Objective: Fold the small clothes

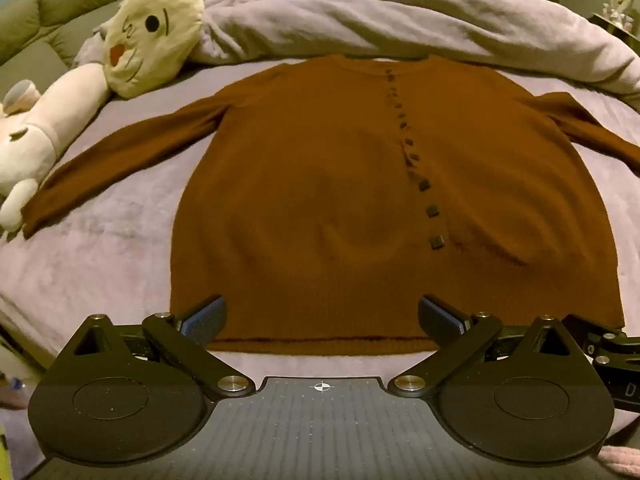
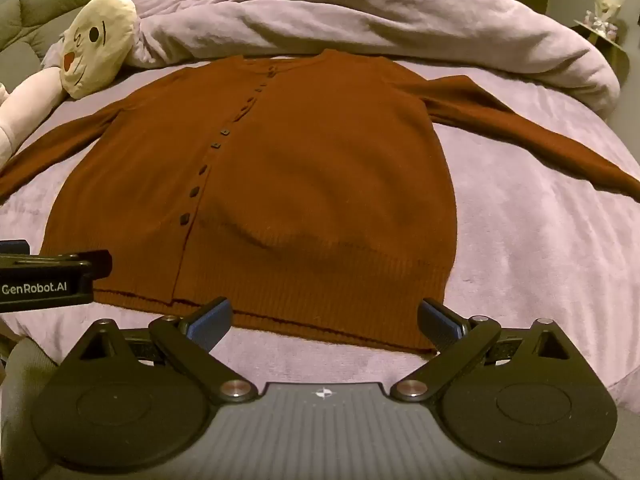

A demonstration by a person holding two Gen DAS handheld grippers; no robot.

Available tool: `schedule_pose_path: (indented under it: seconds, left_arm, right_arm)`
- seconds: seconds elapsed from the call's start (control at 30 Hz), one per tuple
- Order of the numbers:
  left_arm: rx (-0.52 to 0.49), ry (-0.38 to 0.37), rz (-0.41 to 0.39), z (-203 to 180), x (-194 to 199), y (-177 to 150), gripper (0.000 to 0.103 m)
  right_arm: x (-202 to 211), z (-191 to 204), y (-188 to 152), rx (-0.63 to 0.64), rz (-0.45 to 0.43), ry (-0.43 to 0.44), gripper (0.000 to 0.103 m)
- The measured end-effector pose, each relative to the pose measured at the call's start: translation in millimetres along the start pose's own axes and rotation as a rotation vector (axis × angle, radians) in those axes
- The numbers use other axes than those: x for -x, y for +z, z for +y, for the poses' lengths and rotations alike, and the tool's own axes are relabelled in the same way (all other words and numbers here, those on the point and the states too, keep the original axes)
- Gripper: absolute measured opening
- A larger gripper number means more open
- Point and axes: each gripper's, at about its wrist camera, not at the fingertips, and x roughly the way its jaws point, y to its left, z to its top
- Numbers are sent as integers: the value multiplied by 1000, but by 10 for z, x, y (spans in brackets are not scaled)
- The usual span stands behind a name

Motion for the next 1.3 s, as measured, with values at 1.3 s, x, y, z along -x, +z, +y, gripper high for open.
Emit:
schedule_pose_path:
  seconds: [1.3]
  left_arm:
    - [-4, -3, 32, 7, -88, -31, 103]
  right_arm:
    - [0, -3, 26, 0, 5, 21, 99]
